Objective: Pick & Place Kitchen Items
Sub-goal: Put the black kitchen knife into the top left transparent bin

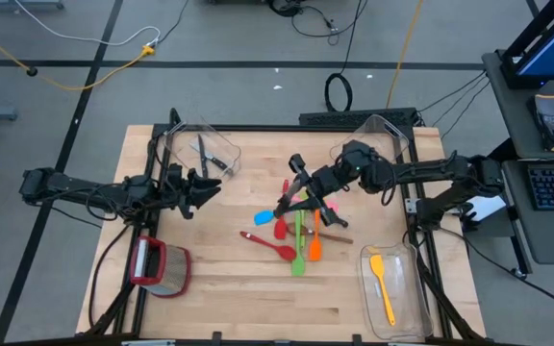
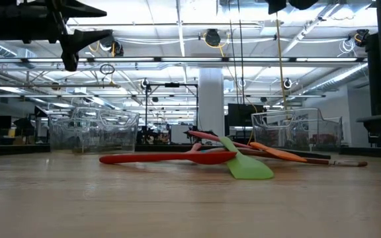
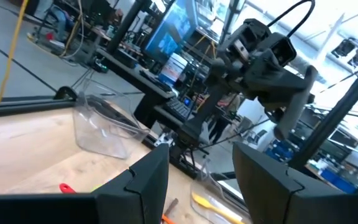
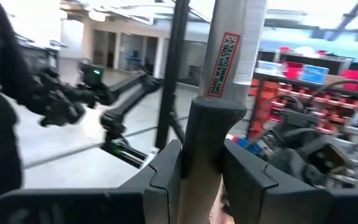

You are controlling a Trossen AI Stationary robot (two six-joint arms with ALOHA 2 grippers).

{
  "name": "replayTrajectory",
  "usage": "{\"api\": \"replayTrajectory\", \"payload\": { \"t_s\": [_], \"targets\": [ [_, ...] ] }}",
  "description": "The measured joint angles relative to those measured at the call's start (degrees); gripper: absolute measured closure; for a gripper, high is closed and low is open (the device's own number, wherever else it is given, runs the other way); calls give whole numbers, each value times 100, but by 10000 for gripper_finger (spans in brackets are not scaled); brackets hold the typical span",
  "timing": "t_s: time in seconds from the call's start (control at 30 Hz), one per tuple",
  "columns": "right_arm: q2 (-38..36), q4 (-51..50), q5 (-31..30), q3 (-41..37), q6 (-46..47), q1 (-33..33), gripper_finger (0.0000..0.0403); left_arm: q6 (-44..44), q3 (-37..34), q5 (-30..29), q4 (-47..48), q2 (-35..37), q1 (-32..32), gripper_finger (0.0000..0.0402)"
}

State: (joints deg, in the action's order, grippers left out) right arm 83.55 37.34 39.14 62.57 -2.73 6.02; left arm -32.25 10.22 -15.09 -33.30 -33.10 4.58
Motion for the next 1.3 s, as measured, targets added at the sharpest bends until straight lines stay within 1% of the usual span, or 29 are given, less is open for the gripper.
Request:
{"api": "replayTrajectory", "payload": {
  "t_s": [0.07, 0.33, 0.4, 0.53, 0.6, 0.73, 0.83, 0.9, 1.03, 1.2, 1.3],
  "targets": [
    [0, 104, 197, 0, 127, 62, 320, 0, 0, -35, 0, 2, 0, 220],
    [0, 541, 1288, 0, 389, 156, 320, 41, 0, -48, 1, 2, 0, 220],
    [0, 584, 1384, 0, 473, 154, 320, 63, 0, -49, 2, 0, 0, 220],
    [0, 612, 1327, 0, 618, 154, 320, 116, 0, -49, 2, 0, 0, 220],
    [0, 593, 1023, 0, 712, 154, 320, 174, 0, -49, 0, 1, 0, 220],
    [0, 401, 137, 0, 849, 147, 320, 217, 0, -49, -72, -1, 0, 220],
    [0, 184, -671, 0, 883, 105, 319, 467, 36, -53, -203, -31, 0, 220],
    [0, 41, -999, 0, 968, 97, 319, 697, 70, -54, -398, -104, 0, 220],
    [162, -101, -1648, 6, 1218, 53, 319, 1225, 229, -57, -756, -406, 0, 220],
    [417, -63, -2424, 7, 1454, -15, 318, 1829, 644, -57, -724, -1004, 0, 220],
    [517, -275, -2873, 2, 1535, -27, 317, 2160, 901, -55, -718, -1433, 0, 220]
  ]
}}
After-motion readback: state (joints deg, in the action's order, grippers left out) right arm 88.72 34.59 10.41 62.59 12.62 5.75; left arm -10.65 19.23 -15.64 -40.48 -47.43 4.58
